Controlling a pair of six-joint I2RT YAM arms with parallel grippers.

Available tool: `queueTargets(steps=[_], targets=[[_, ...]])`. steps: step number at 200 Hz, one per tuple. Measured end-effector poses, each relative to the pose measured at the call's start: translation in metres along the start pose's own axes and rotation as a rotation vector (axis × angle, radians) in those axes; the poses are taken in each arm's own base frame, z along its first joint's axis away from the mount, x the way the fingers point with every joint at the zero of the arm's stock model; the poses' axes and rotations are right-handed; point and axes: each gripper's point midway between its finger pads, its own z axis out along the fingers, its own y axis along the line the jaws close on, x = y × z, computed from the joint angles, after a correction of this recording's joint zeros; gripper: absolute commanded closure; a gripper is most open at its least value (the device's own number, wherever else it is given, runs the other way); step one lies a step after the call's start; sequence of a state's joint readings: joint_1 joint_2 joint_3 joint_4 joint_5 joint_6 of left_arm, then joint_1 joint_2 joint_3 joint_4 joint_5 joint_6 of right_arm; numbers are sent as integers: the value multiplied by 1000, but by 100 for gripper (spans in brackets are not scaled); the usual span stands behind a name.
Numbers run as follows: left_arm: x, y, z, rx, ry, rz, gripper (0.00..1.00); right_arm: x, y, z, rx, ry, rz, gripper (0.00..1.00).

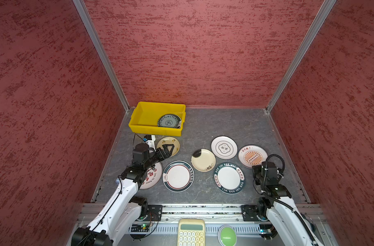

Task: Place the plates into the plastic bin on the countertop
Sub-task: 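Grasp the orange sunburst plate edge with the right gripper and tilt it up, then lift the sunburst plate upright toward the left gripper while the left gripper approaches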

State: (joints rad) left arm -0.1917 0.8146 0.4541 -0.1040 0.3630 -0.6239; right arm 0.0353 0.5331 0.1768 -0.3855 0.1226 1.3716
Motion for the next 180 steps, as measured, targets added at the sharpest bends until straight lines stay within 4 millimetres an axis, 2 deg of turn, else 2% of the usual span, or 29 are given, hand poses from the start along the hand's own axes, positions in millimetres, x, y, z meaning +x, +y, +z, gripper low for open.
queueTargets(steps=[37,90,118,149,180], targets=[[0,1,1,-3,2,-2,1,-6,6,-7,22,-19,-79,100],[0,1,0,-4,1,-3,1,-20,48,-28,-33,-67,-188,100],[1,0,0,4,6,-9,1,-22,60,-32,-52,-69,-228,100],[5,-3,2,33,19,-29,1,-11,61,-27,-32,0,-282,100],[8,-5,4,53,41,-51,1,12,65,-18,-40,128,-317,100]])
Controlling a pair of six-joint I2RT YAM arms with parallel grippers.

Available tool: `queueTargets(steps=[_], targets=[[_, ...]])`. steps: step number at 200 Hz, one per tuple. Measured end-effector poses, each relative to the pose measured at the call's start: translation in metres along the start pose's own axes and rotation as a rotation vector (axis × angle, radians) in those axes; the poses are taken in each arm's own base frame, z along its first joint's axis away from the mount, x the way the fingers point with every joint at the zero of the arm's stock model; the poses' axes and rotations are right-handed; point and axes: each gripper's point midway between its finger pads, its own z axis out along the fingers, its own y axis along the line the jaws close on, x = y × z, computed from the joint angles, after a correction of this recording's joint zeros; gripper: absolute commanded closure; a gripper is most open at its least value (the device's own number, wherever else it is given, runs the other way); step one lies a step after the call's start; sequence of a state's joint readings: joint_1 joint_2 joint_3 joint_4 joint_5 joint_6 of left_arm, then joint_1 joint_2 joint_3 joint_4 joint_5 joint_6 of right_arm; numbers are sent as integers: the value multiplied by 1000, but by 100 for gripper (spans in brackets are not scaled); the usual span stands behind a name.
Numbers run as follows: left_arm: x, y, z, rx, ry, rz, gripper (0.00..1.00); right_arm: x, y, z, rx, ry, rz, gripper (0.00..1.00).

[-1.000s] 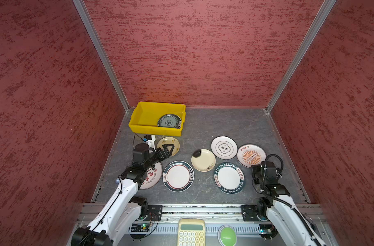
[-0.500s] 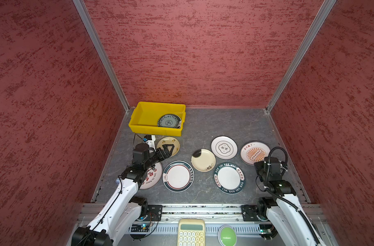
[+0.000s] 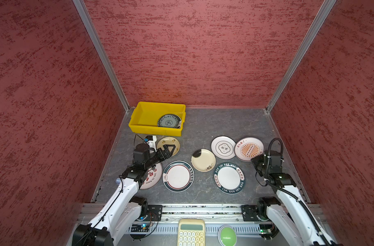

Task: Place the plates into the plastic bin on the countertop
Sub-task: 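Lift the sunburst plate upright toward the left gripper while the left gripper approaches, then close the left gripper on the sunburst plate rim while right holds it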

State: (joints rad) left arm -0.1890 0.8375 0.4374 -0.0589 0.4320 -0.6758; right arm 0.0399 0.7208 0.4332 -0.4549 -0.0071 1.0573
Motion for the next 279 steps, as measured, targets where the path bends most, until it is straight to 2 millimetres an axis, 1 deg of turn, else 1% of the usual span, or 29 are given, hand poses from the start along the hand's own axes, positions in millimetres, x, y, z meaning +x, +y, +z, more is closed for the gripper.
queueTargets(steps=[23,51,94,127,149,166,189,214,230,243,267,279], targets=[[0,-4,-1,17,3,-4,1,12,17,0,-89,48,-15,100],[-1,-14,-4,52,-8,3,1,30,35,0,-187,107,-31,100],[5,-27,-2,99,12,-5,1,77,63,4,-267,250,-105,100],[10,-25,0,94,19,-27,1,109,87,8,-319,342,-142,100],[9,-26,1,97,15,-35,1,127,112,8,-373,387,-159,100],[9,-25,5,95,22,-44,1,140,128,7,-424,417,-159,100],[12,-22,12,94,44,-65,0,158,143,4,-466,457,-170,100],[18,-20,20,108,68,-89,4,176,157,-1,-515,497,-174,100],[24,-15,23,110,86,-107,7,187,161,-1,-532,521,-168,100],[27,-13,23,109,91,-117,11,196,163,-1,-539,543,-159,100],[24,-17,23,126,79,-116,14,209,165,-1,-539,571,-153,100],[23,-18,23,133,72,-112,14,214,170,-1,-540,582,-158,100]])
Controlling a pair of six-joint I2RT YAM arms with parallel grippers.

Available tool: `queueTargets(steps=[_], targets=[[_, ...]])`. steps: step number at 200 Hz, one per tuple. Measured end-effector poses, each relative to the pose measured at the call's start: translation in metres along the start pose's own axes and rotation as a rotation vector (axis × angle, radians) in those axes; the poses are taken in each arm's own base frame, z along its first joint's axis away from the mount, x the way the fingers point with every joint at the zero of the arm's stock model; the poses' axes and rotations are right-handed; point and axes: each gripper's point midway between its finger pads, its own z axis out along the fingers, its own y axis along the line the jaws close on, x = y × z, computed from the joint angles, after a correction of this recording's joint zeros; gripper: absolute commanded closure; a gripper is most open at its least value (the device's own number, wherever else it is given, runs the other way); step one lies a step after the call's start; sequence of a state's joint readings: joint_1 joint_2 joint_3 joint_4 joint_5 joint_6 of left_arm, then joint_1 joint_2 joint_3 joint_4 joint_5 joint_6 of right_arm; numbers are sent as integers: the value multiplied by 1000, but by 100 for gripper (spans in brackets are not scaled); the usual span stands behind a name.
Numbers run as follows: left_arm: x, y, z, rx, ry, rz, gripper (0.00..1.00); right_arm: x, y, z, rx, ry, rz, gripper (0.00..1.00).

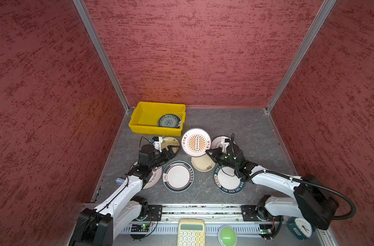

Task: Place the plates into the plastic bin on the countertop
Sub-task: 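Close the left gripper on the sunburst plate rim while right holds it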

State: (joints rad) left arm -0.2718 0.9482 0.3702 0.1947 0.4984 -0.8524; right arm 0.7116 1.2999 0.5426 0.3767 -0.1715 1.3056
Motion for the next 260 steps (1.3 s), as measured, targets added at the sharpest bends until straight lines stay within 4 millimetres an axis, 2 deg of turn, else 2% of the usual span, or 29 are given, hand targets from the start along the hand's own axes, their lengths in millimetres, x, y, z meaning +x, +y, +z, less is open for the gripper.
queueTargets(steps=[28,48,72,95,112,135,179,199,210,215,222,242,248,260], targets=[[-1,-1,0,2,-7,4,15,2,14,10,-30,11,-10,100],[-2,-1,0,2,-8,5,22,3,18,17,-51,19,-11,100],[-1,1,1,-3,-7,10,35,8,14,25,-54,43,-3,100],[0,5,3,-16,0,-3,52,14,12,29,-56,66,3,100],[0,7,5,-20,4,-1,55,16,14,29,-64,74,1,100],[1,9,6,-26,8,-9,75,17,19,29,-79,80,-3,100],[0,9,6,-26,5,-1,81,22,20,29,-86,93,-7,100],[0,9,6,-24,2,0,91,23,20,29,-86,99,-10,100],[-2,8,6,-22,-5,-9,100,24,19,29,-80,103,-20,100],[-4,7,6,-17,-12,-11,100,25,17,30,-75,106,-23,100],[-5,6,6,-17,-19,-6,100,26,17,30,-74,109,-29,95],[-5,6,5,-20,-21,-9,100,27,18,30,-77,113,-39,92],[-5,6,5,-20,-21,-10,100,27,18,30,-76,114,-42,86],[-6,5,4,-20,-25,-3,100,27,20,31,-79,117,-51,69]])
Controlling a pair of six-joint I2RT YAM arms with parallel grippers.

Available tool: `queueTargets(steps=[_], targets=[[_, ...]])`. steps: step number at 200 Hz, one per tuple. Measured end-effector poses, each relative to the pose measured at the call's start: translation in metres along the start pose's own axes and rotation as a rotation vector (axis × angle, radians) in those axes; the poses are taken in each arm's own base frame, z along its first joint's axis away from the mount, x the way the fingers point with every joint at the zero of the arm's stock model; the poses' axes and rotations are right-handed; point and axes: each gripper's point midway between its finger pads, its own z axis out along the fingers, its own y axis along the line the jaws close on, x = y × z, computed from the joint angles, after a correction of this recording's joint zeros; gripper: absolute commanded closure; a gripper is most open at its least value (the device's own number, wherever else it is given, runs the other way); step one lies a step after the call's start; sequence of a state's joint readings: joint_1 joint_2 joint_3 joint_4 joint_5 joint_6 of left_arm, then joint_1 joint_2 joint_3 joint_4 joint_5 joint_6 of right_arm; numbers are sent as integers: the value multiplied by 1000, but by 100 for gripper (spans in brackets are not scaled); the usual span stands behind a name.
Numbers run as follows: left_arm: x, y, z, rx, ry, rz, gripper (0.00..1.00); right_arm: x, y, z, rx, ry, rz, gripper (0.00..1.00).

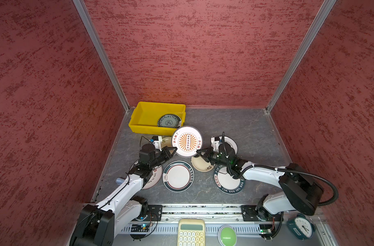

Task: Place the plates into the plastic bin on the countertop
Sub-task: 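Close the left gripper on the sunburst plate rim while right holds it, then carry the sunburst plate into the yellow bin with left gripper while right withdraws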

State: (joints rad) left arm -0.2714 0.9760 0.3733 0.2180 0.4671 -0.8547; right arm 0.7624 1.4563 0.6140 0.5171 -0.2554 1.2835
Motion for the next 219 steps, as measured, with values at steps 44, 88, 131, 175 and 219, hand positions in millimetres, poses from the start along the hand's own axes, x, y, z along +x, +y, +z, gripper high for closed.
queueTargets(steps=[44,88,131,175,219], targets=[[-1,5,-8,-44,-23,25,100,-2,19,2,-41,6,-53,23],[-9,11,-17,-107,-80,53,100,-4,37,-11,-44,-1,-149,9],[-30,11,-23,-193,-153,78,100,-14,59,-52,-55,-101,-254,3],[-92,-22,-19,-243,-272,126,100,-18,38,-86,8,-191,-340,1],[-158,-25,4,-302,-321,113,100,-22,24,-114,20,-275,-389,1]])
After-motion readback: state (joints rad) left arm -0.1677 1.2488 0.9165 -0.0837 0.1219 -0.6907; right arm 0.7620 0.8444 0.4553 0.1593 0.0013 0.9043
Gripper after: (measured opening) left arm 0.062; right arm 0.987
